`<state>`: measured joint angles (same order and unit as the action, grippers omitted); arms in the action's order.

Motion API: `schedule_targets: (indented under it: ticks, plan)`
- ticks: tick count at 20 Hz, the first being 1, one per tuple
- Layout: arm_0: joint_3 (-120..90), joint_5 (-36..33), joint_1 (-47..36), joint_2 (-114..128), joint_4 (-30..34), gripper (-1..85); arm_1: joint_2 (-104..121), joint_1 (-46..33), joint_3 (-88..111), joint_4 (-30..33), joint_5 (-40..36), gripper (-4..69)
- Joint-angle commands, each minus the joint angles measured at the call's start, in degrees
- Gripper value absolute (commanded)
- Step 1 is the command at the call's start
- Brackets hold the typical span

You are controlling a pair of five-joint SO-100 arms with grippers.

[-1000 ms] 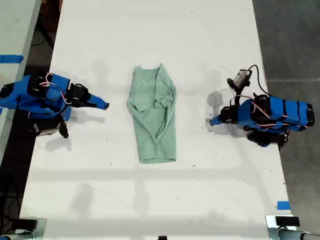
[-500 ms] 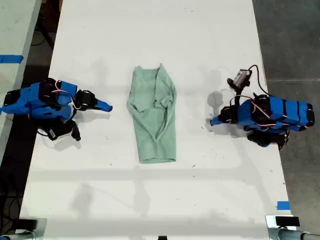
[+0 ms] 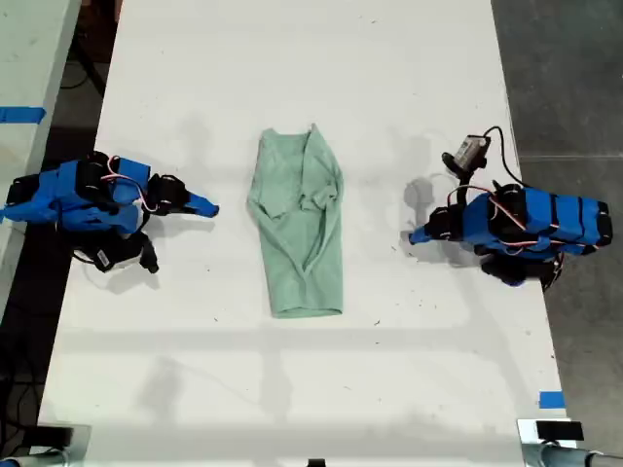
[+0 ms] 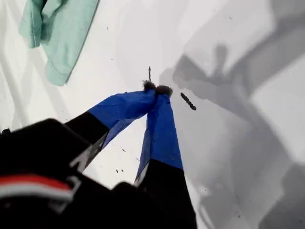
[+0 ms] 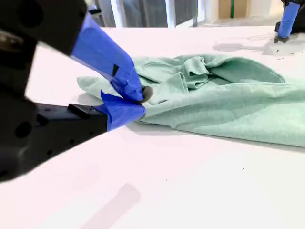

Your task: Fold t shirt

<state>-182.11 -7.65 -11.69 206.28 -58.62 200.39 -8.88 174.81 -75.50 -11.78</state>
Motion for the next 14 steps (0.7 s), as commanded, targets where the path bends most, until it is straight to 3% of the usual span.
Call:
schedule_targets:
  ticks: [1, 14]
  plan:
    - [-1.7, 0.7, -0.5, 0.4, 0.7, 0.0, 0.8, 0.1, 2.5, 0.2, -0.4, -0.8]
    - [-2.0, 2.6, -2.6, 0.4, 1.2, 0.0, 0.8, -0.4, 2.6, -0.1, 0.1, -0.8]
